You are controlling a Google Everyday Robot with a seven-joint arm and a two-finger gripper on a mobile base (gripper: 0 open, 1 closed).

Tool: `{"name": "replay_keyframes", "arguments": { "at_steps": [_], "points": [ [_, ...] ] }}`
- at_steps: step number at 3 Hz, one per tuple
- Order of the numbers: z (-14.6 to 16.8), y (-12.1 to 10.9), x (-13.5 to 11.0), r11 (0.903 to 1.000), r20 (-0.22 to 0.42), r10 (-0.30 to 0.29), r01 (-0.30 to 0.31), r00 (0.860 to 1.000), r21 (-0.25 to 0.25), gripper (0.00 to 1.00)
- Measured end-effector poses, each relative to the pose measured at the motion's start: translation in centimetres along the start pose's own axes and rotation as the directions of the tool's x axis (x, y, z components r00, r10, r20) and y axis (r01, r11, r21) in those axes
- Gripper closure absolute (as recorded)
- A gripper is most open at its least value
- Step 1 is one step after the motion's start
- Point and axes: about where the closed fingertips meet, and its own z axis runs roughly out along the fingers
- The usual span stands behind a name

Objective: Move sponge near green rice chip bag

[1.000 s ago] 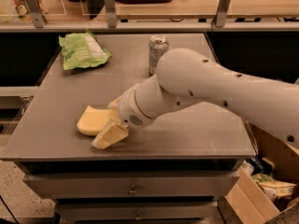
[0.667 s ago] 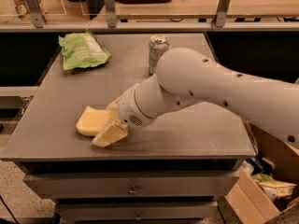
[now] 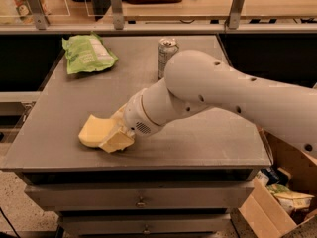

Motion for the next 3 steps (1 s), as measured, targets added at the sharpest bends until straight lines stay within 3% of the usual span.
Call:
{"name": "replay_keyframes", "arguments": {
  "at_steps": [2, 3],
  "points": [
    [-0.1, -1.6, -7.8, 0.9891, 0.069, -0.133, 0.129, 0.989, 0.072, 1.0],
    [0.8, -3.4, -10.2, 0.9825, 0.059, -0.156, 0.149, 0.986, 0.112, 1.0]
  ]
}}
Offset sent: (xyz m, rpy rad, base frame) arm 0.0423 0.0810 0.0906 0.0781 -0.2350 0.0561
